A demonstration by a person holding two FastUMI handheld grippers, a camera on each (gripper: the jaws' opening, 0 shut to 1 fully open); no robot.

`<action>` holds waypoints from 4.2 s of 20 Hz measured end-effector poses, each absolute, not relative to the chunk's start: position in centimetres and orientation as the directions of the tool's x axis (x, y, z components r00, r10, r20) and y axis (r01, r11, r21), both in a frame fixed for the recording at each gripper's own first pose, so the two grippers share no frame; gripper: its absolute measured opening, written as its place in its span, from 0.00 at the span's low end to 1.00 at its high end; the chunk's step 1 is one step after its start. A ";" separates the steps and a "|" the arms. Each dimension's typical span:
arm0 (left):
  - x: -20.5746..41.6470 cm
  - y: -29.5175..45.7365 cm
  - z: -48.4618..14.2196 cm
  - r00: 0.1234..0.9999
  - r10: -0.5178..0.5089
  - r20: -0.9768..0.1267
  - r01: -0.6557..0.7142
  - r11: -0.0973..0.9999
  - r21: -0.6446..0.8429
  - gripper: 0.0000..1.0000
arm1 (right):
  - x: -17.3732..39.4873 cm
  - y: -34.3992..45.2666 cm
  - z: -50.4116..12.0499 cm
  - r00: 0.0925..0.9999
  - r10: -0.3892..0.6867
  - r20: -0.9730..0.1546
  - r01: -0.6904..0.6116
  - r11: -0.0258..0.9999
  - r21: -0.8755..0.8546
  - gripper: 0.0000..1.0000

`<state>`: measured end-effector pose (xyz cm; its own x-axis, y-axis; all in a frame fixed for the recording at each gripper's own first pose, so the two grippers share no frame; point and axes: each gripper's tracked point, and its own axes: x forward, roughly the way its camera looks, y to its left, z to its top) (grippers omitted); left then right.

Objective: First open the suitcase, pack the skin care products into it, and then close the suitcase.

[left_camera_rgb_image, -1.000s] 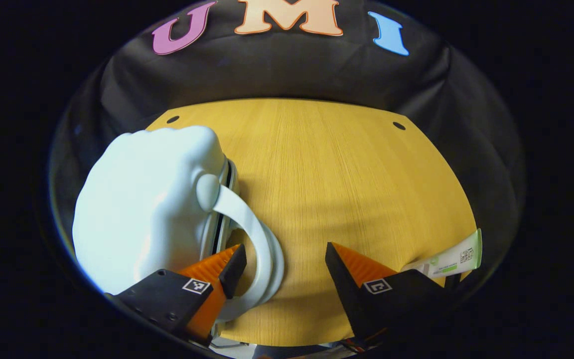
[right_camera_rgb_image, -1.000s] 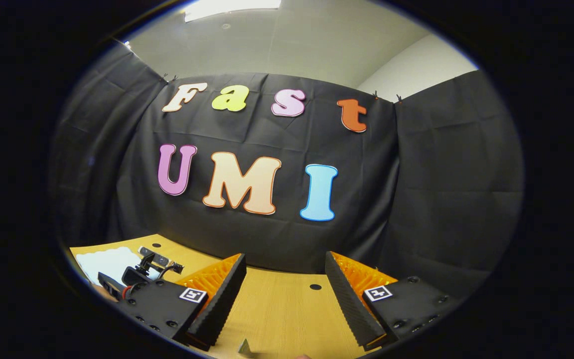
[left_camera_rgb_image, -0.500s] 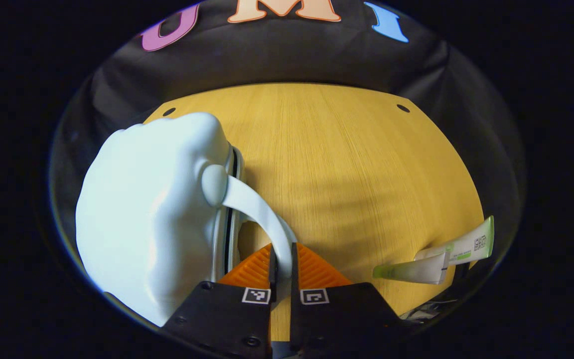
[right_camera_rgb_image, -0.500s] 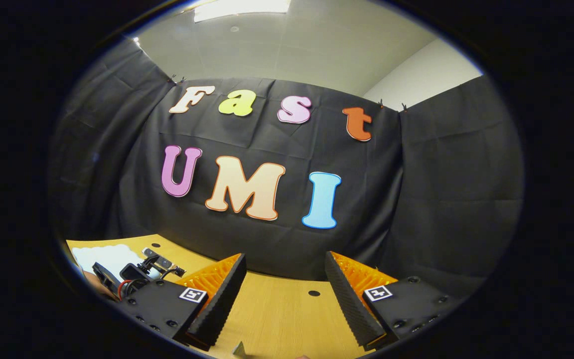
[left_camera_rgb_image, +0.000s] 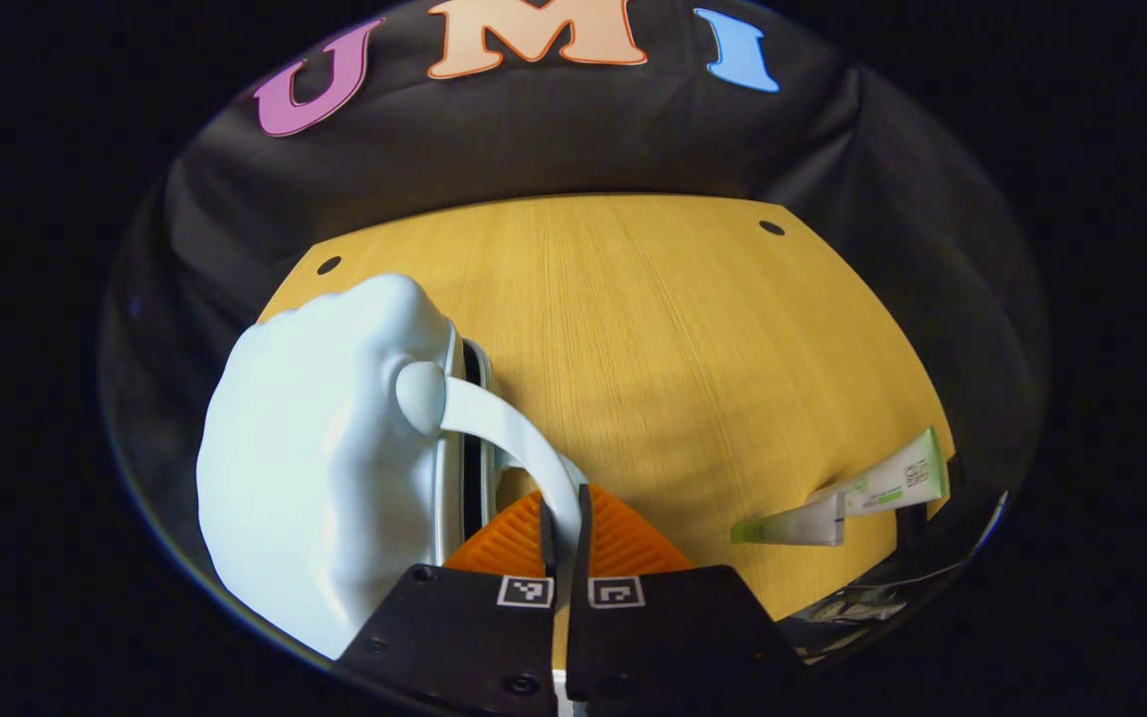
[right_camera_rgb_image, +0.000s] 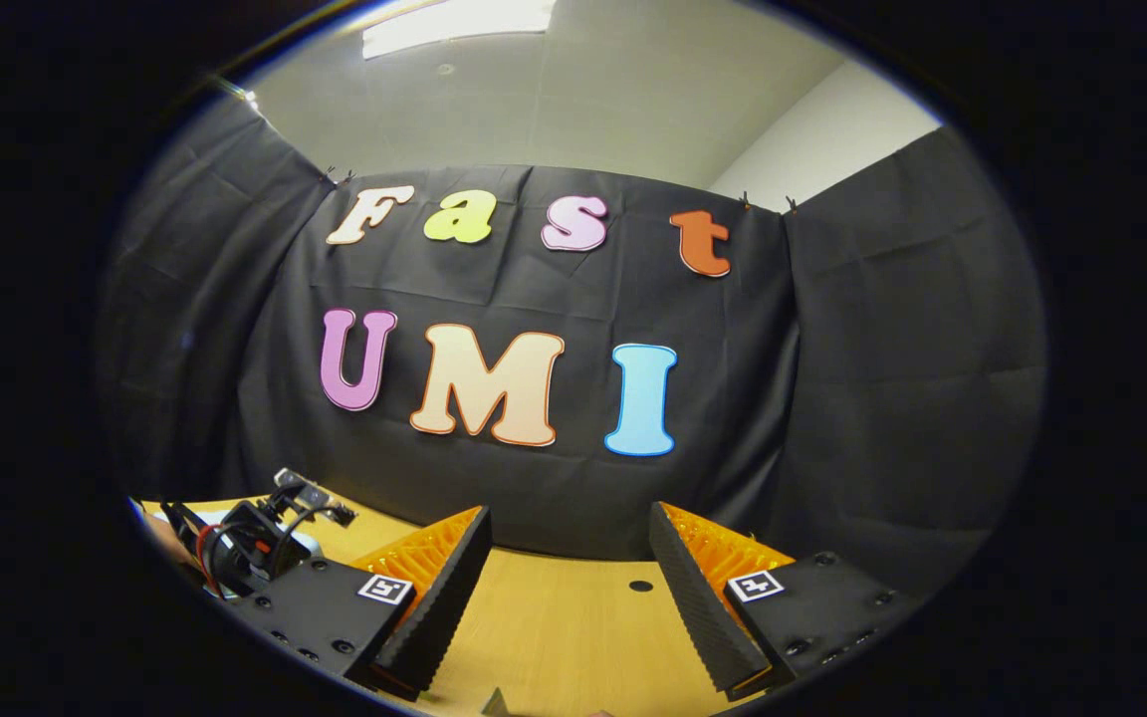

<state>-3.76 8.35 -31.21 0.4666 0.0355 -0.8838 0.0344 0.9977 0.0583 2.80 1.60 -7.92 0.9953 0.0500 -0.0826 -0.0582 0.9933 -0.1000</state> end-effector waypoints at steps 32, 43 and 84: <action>-1.6 41.7 -10.5 0.747 0.259 -0.613 -0.202 0.966 0.162 0.00 | 2.6 19.9 -9.6 0.992 0.077 -0.095 -0.080 0.996 -0.032 1.00; -3.0 53.4 -14.6 0.720 0.398 -0.568 -0.348 0.916 0.201 0.00 | 3.4 22.3 -10.7 0.990 0.054 -0.133 -0.064 0.995 -0.072 0.99; 1.8 27.6 -7.1 0.937 0.280 -0.210 -0.253 0.956 0.147 0.94 | 5.6 2.5 -5.6 1.000 -0.008 -0.020 0.006 0.998 -0.063 0.98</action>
<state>1.79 27.60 -7.06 0.9369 0.2799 -0.2096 -0.2529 0.9563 0.1468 5.63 2.51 -5.63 0.9998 -0.0075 -0.0199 0.0063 0.9980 -0.0630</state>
